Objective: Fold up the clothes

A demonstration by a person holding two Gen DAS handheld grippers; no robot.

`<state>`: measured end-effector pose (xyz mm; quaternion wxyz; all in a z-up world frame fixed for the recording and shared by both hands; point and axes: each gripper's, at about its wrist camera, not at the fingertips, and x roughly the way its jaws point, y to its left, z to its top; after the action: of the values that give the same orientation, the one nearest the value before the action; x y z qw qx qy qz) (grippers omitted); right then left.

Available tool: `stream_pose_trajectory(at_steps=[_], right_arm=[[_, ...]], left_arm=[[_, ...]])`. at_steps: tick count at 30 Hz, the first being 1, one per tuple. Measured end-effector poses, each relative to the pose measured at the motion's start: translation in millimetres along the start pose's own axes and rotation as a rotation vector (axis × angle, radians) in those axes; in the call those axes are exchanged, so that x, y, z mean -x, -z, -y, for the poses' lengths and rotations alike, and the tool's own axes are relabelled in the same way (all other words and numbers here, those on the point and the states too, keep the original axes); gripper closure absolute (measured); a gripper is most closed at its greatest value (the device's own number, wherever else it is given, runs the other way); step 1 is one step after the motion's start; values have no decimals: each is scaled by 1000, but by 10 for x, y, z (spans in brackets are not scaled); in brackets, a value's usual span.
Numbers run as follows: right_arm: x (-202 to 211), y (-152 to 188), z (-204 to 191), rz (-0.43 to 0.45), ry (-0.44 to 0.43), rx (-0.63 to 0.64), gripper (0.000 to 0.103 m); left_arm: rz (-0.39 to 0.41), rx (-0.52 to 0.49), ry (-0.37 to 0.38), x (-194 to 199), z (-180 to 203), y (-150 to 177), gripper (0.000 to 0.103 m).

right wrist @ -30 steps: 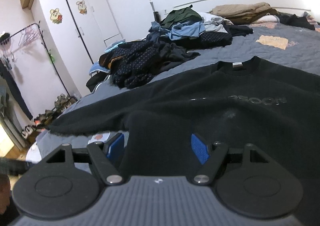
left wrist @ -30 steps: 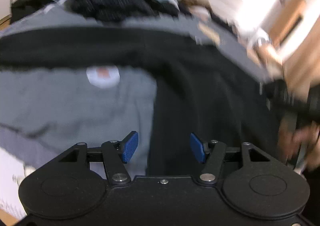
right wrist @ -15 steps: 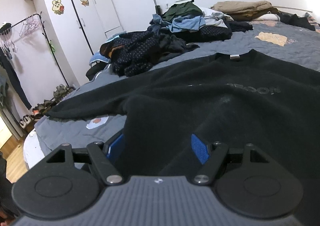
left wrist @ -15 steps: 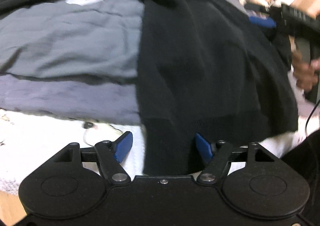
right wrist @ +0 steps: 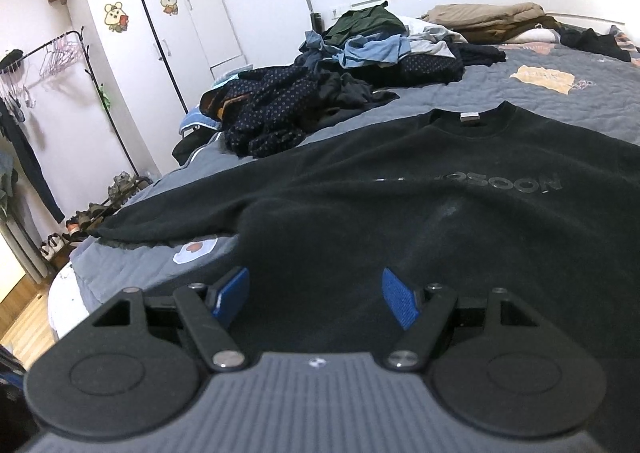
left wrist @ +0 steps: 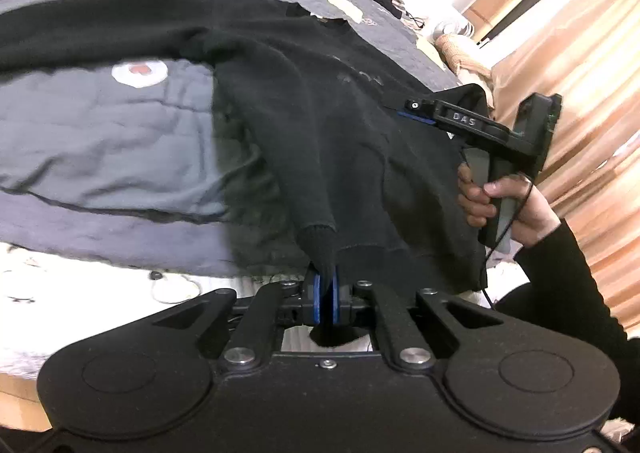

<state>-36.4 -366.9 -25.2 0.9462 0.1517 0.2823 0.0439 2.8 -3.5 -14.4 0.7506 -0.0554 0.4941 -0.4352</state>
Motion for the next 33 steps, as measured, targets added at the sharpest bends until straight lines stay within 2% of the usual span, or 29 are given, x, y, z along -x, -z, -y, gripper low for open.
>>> stream_pose_trajectory(at_steps=[3,5,7,9,10,11,12,13,18,19,21,22,23,27,30,33], right_arm=[[17,-22,13,5,-9,-11,30],[31,-31,14,7,-14,-14,30],[41,-34,16,8,-15,-13,30],[50,-33,24,9,-11,-14,30],[53,-29,32,8,-8,-15,30],[56,-26,39,7,-6,-16,30],[59,-22,47,6,-3,-17,30],[62,-19,55,5,0,-17,30],[97,-23,103,10,14,-24,30],[106,-28,114,12,18,-24,30],[139,-17,148,15,33,-28,30],[157,-8,167,17,42,-31,30],[177,5,189,18,53,-32,30],[379,137,312,23,132,-31,30],[586,239,431,37,203,-44,30],[823,355,572,58,276,-76,30]], left_arm=[[-84,-8,-38,-141,15,119,97],[-146,4,-92,-348,8,254,97],[-144,6,-122,-468,5,372,96],[-92,11,-135,-497,6,432,92],[-73,13,-139,-484,12,429,82],[-43,5,-164,-454,15,418,64],[-9,-11,-188,-389,28,387,56],[26,-27,-212,-323,41,357,43],[163,-80,-283,-2,43,133,38],[183,-90,-296,31,59,85,33],[224,-104,-323,9,76,4,13],[256,-112,-338,-33,92,-31,9],[288,-119,-351,-76,108,-66,12],[411,-154,-302,-401,163,-166,13],[430,-104,-269,-695,163,-240,12],[445,-150,-299,-836,267,-265,12]])
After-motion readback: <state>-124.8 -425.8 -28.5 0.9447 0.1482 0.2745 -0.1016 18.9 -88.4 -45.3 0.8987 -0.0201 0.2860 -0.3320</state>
